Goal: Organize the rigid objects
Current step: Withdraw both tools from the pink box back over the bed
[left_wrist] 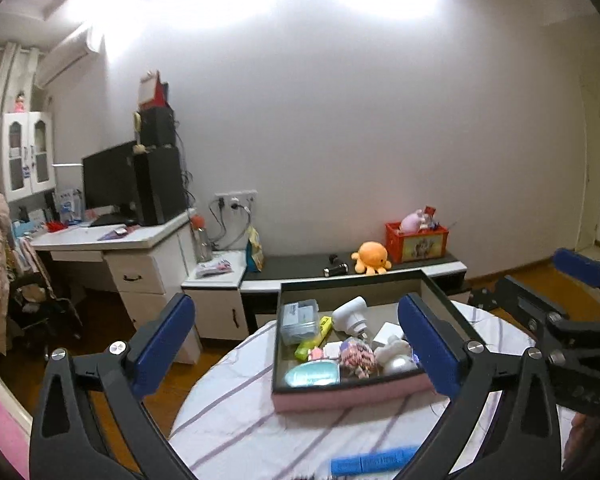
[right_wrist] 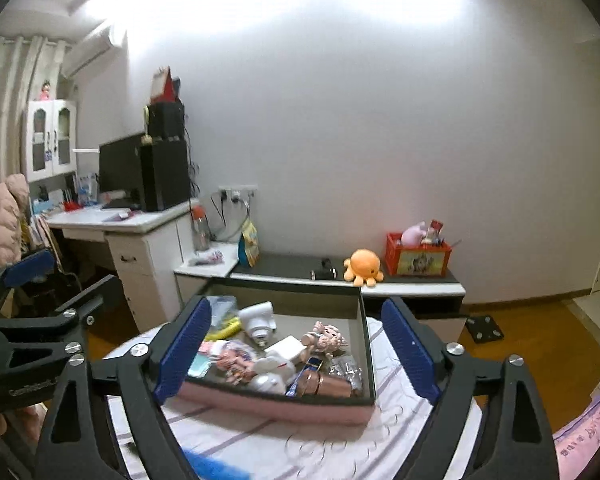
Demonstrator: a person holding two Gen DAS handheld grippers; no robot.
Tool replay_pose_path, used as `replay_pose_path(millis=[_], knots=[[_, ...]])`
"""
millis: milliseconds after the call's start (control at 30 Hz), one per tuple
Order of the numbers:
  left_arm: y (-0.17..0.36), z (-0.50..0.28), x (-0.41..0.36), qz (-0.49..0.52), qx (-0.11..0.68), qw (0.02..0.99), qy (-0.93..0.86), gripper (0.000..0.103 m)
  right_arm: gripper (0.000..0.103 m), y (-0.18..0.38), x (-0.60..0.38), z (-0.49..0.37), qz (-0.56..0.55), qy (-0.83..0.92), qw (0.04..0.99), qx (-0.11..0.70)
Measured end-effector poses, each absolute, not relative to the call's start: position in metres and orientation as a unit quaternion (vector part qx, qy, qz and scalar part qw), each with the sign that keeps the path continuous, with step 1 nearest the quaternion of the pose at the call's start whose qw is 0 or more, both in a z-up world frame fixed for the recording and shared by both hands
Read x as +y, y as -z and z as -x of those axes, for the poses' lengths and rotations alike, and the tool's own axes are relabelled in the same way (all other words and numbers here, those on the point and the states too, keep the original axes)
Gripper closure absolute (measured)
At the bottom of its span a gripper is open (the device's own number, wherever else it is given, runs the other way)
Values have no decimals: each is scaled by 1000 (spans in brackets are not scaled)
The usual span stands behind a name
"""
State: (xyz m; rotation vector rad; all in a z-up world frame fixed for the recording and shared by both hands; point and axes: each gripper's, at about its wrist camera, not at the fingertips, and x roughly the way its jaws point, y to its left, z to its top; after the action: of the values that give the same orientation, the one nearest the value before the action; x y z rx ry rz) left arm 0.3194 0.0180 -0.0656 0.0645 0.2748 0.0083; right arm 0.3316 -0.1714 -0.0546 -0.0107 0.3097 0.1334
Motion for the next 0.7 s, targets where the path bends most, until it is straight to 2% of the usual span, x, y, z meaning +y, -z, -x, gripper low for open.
replay_pose_path(millis=[33,400,700], knots=[[63,-306,19,-30,131,991,-2,0,0,51,-170,-318,5,-65,987,146],[64,-207,17,-26,86,996,-16,0,0,43,-164,-210,23,-40,995,93],[70,-195,13,-33,90,995,-16,0,0,49,-168,-186,24,-33,995,90]])
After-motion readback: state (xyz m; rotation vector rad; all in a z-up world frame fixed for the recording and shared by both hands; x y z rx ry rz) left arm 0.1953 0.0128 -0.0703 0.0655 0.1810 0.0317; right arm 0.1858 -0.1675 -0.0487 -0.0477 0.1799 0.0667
